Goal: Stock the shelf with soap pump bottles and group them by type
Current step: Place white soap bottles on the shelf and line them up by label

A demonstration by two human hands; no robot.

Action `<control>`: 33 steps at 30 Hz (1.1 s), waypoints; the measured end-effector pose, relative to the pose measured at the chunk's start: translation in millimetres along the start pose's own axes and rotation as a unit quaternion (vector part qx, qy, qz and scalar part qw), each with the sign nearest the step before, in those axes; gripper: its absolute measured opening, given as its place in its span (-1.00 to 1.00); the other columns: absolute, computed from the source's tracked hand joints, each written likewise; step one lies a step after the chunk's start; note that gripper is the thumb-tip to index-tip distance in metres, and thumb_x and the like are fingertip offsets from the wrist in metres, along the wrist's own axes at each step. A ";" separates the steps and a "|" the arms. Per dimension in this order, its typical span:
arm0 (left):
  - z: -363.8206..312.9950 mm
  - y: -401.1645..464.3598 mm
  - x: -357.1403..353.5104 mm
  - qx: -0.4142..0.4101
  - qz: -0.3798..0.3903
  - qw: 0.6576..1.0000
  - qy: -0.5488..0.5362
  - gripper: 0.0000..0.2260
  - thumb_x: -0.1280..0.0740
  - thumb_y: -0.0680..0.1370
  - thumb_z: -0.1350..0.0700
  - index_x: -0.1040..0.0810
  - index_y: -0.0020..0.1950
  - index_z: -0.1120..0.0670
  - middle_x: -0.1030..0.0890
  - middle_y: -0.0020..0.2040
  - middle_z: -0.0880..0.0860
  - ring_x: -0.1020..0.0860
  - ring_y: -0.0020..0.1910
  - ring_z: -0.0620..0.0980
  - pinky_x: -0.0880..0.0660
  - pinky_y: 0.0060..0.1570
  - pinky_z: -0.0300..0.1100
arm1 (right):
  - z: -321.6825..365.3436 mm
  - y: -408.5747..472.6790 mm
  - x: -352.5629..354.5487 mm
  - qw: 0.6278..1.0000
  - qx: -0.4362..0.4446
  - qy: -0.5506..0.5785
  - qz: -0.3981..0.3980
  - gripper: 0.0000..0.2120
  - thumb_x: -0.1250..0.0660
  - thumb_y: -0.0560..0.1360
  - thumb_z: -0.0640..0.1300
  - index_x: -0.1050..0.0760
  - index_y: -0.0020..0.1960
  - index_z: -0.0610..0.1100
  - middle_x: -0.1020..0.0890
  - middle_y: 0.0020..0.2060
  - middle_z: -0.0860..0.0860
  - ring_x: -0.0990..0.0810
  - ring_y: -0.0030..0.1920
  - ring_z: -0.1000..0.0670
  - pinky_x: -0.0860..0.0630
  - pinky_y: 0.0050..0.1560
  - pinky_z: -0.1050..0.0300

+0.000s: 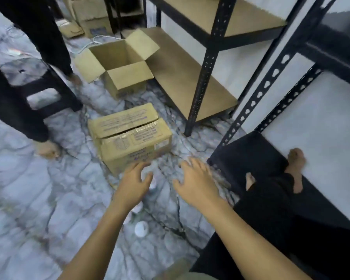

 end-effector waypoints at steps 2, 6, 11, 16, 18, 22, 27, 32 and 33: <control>39.0 -14.6 -4.2 0.048 -0.012 0.999 -0.011 -0.69 -0.27 0.62 0.03 -0.51 0.35 0.06 -0.52 0.34 0.08 -0.48 0.30 0.08 -0.43 0.21 -0.03 | 12.6 4.9 -28.7 0.999 0.006 0.005 0.041 -0.45 -0.17 0.62 0.13 -0.25 0.52 -0.10 -0.26 0.50 -0.13 -0.16 0.52 -0.17 -0.13 0.51 -0.15; 98.1 -40.7 -9.2 0.124 -0.037 0.991 -0.022 -0.73 -0.29 0.60 0.13 -0.54 0.30 0.08 -0.55 0.29 0.09 -0.50 0.27 0.08 -0.38 0.13 -0.13 | 33.5 11.8 -77.9 0.993 0.007 0.026 0.112 -0.49 -0.20 0.61 0.11 -0.28 0.48 -0.10 -0.35 0.39 -0.13 -0.27 0.43 -0.20 -0.24 0.43 -0.15; 145.9 -55.4 -20.7 0.214 -0.030 0.976 -0.035 -0.70 -0.30 0.60 0.14 -0.52 0.34 0.07 -0.52 0.35 0.11 -0.46 0.33 0.14 -0.42 0.23 -0.01 | 54.6 14.3 -143.4 0.968 -0.016 0.057 0.246 -0.57 -0.25 0.61 0.03 -0.30 0.41 -0.10 -0.37 0.35 -0.15 -0.35 0.36 -0.25 -0.34 0.32 -0.14; 170.4 -56.3 -35.1 0.265 -0.013 0.962 -0.067 -0.68 -0.30 0.58 0.20 -0.51 0.35 0.09 -0.53 0.35 0.11 -0.48 0.32 0.13 -0.43 0.27 -0.03 | 75.4 19.6 -196.8 0.945 -0.049 0.108 0.304 -0.52 -0.31 0.54 -0.04 -0.34 0.43 -0.10 -0.48 0.31 -0.15 -0.50 0.28 -0.19 -0.48 0.28 -0.07; 175.0 -57.5 -42.4 0.279 0.000 0.957 -0.078 -0.66 -0.30 0.57 0.22 -0.51 0.35 0.11 -0.54 0.33 0.12 -0.50 0.29 0.13 -0.44 0.26 -0.03 | 77.6 13.6 -212.1 0.939 -0.056 0.136 0.311 -0.48 -0.34 0.53 -0.05 -0.32 0.44 -0.13 -0.45 0.34 -0.14 -0.48 0.30 -0.17 -0.46 0.28 -0.01; 186.2 -59.9 -54.8 0.292 0.018 0.950 -0.109 -0.66 -0.30 0.56 0.25 -0.51 0.33 0.11 -0.57 0.27 0.06 -0.55 0.19 0.08 -0.46 0.16 -0.14 | 67.5 -1.5 -235.2 0.902 -0.077 0.200 0.374 -0.37 -0.39 0.52 0.00 -0.24 0.49 -0.13 -0.35 0.43 -0.09 -0.38 0.39 -0.09 -0.38 0.33 0.10; 198.1 -63.1 -64.5 0.310 0.032 0.943 -0.119 -0.65 -0.29 0.56 0.24 -0.52 0.33 0.03 -0.57 0.23 -0.04 -0.56 0.11 0.00 -0.43 0.07 -0.22 | 54.8 3.4 -238.5 0.865 -0.102 0.271 0.411 -0.34 -0.43 0.53 -0.06 -0.21 0.54 -0.10 -0.34 0.45 -0.05 -0.36 0.41 -0.04 -0.32 0.21 0.21; 209.8 -64.8 -68.9 0.347 -0.003 0.908 -0.237 -0.68 -0.27 0.57 0.26 -0.55 0.28 0.00 -0.57 0.24 0.06 -0.59 0.13 0.07 -0.57 0.06 -0.08 | 50.1 8.5 -237.1 0.845 -0.124 0.311 0.417 -0.36 -0.42 0.54 -0.09 -0.22 0.54 -0.05 -0.36 0.43 -0.02 -0.37 0.38 -0.03 -0.34 0.16 0.20; 211.3 -65.5 -70.1 0.357 -0.015 0.894 -0.270 -0.69 -0.26 0.58 0.29 -0.56 0.26 0.01 -0.57 0.23 0.10 -0.59 0.14 0.10 -0.57 0.02 -0.11 | 50.4 9.8 -237.7 0.843 -0.127 0.318 0.415 -0.33 -0.42 0.52 -0.08 -0.20 0.54 -0.01 -0.36 0.44 -0.01 -0.38 0.37 -0.02 -0.38 0.20 0.17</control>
Point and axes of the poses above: each hand's wrist, its own y-axis towards the middle knuckle, its own x-axis out of the back of the hand, z = x × y, the point moved 6 cm from there along y, towards the middle knuckle
